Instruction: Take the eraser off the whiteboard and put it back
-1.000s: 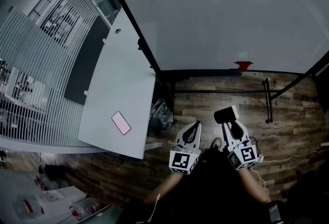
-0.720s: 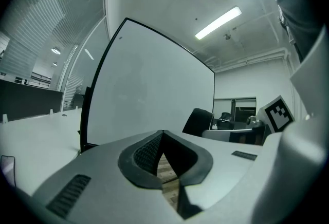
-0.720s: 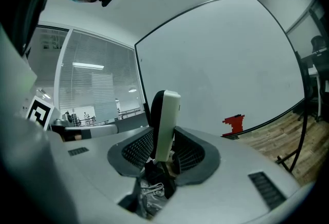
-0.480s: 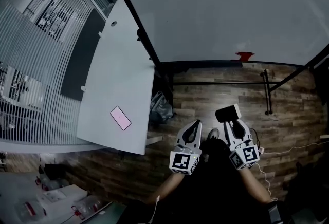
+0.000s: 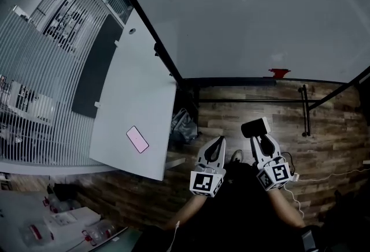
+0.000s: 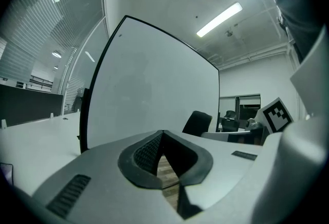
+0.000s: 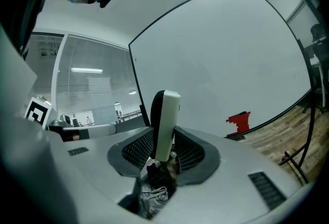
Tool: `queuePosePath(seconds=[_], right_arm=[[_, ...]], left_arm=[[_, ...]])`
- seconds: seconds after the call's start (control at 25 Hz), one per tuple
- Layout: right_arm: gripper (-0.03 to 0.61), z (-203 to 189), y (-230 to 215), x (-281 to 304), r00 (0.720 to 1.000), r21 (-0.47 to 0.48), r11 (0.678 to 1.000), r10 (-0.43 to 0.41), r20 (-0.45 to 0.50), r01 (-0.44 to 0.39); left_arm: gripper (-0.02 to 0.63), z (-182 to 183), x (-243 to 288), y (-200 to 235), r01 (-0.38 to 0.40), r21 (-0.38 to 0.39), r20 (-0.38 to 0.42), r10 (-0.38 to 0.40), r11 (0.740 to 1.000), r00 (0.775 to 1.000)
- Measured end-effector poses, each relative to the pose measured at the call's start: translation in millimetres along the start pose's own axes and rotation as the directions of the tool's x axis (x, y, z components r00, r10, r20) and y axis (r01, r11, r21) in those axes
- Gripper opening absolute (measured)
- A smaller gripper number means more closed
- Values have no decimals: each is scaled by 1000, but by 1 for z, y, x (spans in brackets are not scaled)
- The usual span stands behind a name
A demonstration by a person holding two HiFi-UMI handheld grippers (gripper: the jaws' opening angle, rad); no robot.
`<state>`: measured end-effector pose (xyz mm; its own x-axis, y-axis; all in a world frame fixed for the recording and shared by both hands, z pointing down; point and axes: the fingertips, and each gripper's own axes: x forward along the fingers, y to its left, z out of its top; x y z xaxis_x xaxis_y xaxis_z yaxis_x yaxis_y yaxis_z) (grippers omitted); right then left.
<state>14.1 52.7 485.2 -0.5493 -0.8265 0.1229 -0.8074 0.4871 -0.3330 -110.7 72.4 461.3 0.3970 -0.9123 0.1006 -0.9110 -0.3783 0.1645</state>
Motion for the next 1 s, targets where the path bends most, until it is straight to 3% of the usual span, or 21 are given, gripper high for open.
queuePosePath(seconds=[0.32, 0.8, 1.0], right_arm=[[133, 16, -27, 28, 998, 87, 995, 36, 45, -40], [133, 16, -76, 58, 998, 146, 988, 55, 3, -55], [133, 5, -94, 69, 999, 241, 970, 34, -7, -32]], left_arm=[[6, 8, 49, -3, 4, 36, -16, -3, 999, 1000], [6, 16, 92, -1, -78, 78, -14, 80, 994, 997], [6, 13, 100, -2, -88, 71, -16, 89, 994, 996]])
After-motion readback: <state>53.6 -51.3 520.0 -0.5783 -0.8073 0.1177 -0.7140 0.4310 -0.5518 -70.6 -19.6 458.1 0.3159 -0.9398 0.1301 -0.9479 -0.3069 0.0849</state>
